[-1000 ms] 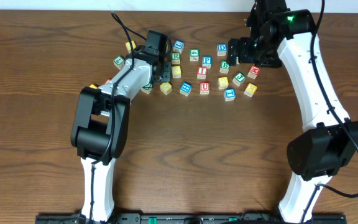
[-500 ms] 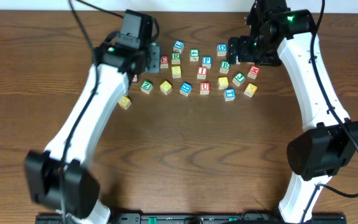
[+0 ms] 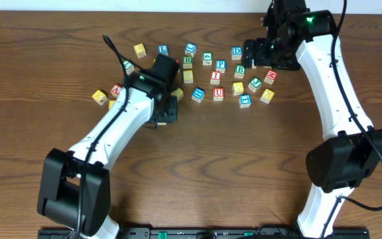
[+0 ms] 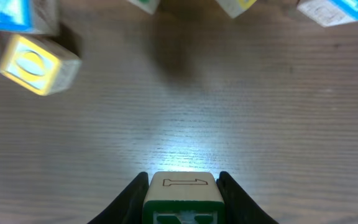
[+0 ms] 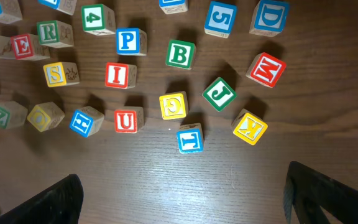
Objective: Spell out NEURIPS
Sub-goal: 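Lift the green N block and carry it toward the table center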
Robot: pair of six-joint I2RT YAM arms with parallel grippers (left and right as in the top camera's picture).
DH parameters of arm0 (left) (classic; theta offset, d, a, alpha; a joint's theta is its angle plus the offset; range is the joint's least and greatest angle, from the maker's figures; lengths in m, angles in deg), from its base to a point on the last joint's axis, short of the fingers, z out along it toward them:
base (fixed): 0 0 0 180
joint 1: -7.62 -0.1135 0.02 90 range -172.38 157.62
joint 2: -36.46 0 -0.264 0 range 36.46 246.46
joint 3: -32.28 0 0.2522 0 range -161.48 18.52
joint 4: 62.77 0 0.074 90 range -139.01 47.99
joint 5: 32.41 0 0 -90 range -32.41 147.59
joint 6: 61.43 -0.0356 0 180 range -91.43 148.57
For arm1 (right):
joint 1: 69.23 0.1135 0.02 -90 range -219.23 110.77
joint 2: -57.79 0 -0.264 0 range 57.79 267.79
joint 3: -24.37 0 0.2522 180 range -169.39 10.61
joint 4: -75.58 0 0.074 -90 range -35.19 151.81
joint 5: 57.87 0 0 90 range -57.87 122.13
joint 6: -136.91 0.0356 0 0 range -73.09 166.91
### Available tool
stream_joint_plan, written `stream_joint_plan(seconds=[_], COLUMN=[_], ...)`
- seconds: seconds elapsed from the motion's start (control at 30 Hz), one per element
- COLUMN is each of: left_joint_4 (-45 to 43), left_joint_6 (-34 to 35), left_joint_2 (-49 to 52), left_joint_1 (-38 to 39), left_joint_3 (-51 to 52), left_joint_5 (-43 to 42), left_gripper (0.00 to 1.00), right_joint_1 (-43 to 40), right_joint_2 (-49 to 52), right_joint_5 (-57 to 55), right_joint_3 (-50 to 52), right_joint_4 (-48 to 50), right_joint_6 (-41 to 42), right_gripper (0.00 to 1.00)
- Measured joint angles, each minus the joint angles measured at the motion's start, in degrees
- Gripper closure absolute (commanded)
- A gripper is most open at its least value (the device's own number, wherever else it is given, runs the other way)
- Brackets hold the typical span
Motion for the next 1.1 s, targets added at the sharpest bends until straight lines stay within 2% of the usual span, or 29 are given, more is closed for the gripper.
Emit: stream_joint_plan(seconds=[0.4,0.7,0.87,1.1], left_joint_4=[-15.7,-18.4,-21.2,-21.4], left_joint_6=[3.1,2.6,0.2,-0.4], left_joint_2=[0.3,1.7,2.1,4.0], left_joint_1=[0.0,0.0,0.0,0.0], left_joint_3=[12.0,13.6,13.6,13.6], left_joint_5=[-1.4,-1.7,-1.7,-1.7], left_gripper=[0.69,0.68,0.68,0.67], right_joint_1=[0.0,0.0,0.0,0.0], right_joint_2=[0.0,0.0,0.0,0.0], right_joint_5=[0.0,0.0,0.0,0.0], right_joint_3=[0.0,0.0,0.0,0.0], right_joint_4=[0.0,0.0,-0.2,-0.3], right_joint_6=[0.0,0.0,0.0,0.0], right_gripper=[0.01,0.01,0.01,0.01])
